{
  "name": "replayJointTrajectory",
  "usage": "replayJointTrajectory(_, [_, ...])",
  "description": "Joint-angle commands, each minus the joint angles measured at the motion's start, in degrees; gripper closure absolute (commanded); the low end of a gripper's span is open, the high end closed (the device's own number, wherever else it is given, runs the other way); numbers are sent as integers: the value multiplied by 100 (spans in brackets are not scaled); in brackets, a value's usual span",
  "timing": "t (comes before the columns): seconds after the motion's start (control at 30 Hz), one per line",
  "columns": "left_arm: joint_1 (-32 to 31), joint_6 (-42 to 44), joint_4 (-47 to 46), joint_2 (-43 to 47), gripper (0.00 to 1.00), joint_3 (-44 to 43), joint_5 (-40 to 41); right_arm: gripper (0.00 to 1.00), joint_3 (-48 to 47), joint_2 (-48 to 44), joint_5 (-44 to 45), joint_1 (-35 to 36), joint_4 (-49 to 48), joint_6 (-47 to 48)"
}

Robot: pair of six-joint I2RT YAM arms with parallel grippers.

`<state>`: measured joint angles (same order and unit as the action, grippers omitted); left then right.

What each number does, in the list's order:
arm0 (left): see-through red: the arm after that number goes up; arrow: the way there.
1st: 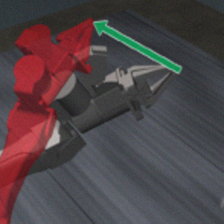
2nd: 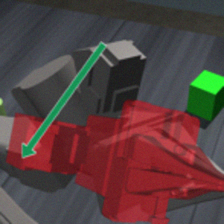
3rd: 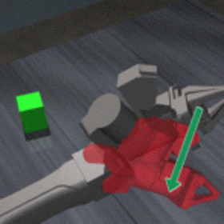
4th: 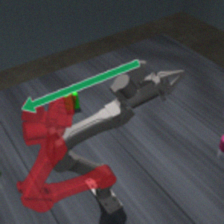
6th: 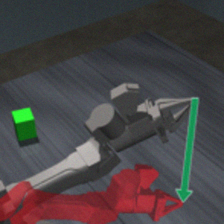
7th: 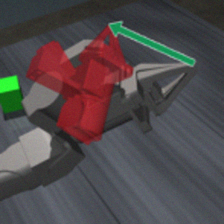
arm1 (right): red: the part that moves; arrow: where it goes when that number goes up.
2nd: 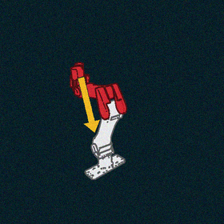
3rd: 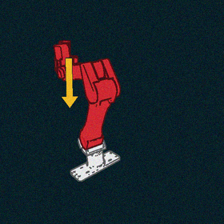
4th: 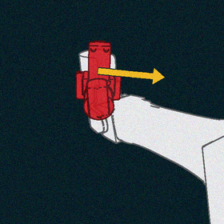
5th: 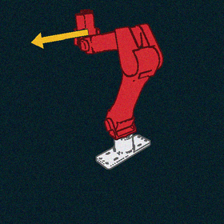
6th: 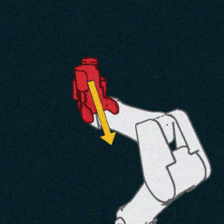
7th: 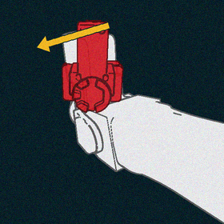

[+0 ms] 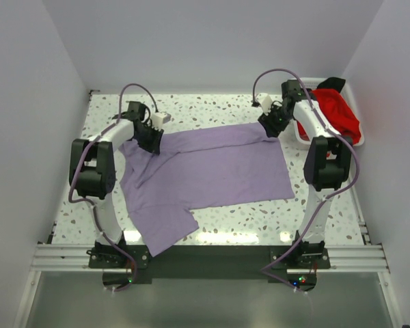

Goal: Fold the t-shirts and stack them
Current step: Fold the tshirt

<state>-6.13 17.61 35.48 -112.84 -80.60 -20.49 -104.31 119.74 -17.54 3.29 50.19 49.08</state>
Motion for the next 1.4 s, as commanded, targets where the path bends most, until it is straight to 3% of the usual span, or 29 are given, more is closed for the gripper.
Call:
replayJointTrajectory(0.0, [-20,164,125,358,86,-123,-472,50,-63,-65,-65,-39,34,-21])
replayJointTrajectory(0.1, [-90,296,318,429,100,-105,-753,50,-89,-48,-57,-39,-1,-56])
replayJointTrajectory(0.4, [-897,717,626,947,98,377,-1194,50,-195,-4,-48,-21,34,-118])
replayJointTrajectory(0.43, [-977,779,679,974,89,439,-1142,50,-203,5,-48,-21,34,-127])
replayJointTrajectory(0.47, [-1039,884,696,991,71,544,-1089,50,-230,40,-39,-13,34,-144])
replayJointTrajectory(0.57, [-1075,937,767,1079,58,589,-1018,50,-326,93,-39,40,61,-197])
replayJointTrajectory(0.67, [-856,947,837,1264,57,449,-1079,50,-344,128,-39,154,34,-223])
replayJointTrajectory(0.77, [-162,719,916,1299,57,20,-1378,50,-335,146,22,294,-27,-311])
replayJointTrajectory(0.87, [550,280,531,1264,57,-254,-932,51,-344,181,58,452,-247,-513])
replayJointTrajectory(0.9, [760,191,243,1203,57,-263,-452,52,-379,233,101,514,-343,-557])
replayJointTrajectory(1.1, [1201,-327,-7,484,61,-764,642,56,-616,523,339,813,-633,-909])
replayJointTrajectory(1.37, [1334,-882,-113,-299,62,-993,1134,60,-617,998,1189,919,-1195,-1102])
